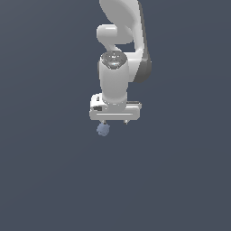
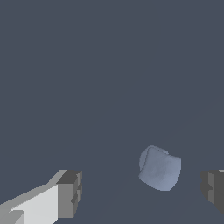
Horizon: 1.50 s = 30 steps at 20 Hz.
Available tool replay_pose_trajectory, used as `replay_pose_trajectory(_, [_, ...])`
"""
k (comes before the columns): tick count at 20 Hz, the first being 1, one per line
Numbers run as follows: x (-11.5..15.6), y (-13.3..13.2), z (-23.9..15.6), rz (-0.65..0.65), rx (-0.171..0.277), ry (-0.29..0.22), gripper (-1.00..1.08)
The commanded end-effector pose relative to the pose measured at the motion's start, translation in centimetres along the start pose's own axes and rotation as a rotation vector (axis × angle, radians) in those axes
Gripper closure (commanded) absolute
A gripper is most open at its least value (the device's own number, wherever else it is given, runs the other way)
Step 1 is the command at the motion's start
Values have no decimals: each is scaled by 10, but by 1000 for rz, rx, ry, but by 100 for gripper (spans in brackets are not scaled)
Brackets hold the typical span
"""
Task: Pick up the object and move it to a goal position.
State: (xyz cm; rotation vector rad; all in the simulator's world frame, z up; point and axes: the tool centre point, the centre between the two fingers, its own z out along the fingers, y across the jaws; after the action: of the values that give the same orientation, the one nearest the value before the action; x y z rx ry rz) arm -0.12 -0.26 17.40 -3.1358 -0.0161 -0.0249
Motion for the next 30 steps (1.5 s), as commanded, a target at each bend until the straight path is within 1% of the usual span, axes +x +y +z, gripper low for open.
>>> replay_pose_trajectory(1, [0, 0, 0, 0, 0, 0, -92])
replay_pose_trajectory(9, [5, 15, -15, 26, 16, 12, -92])
replay_pose_trajectory(17, [4, 16, -12, 33, 16, 11, -92])
replay_pose_trajectory(24, [-9, 29, 14, 117, 12, 4, -92])
replay_pose_trajectory(30, [-33, 50, 53, 247, 3, -7, -92])
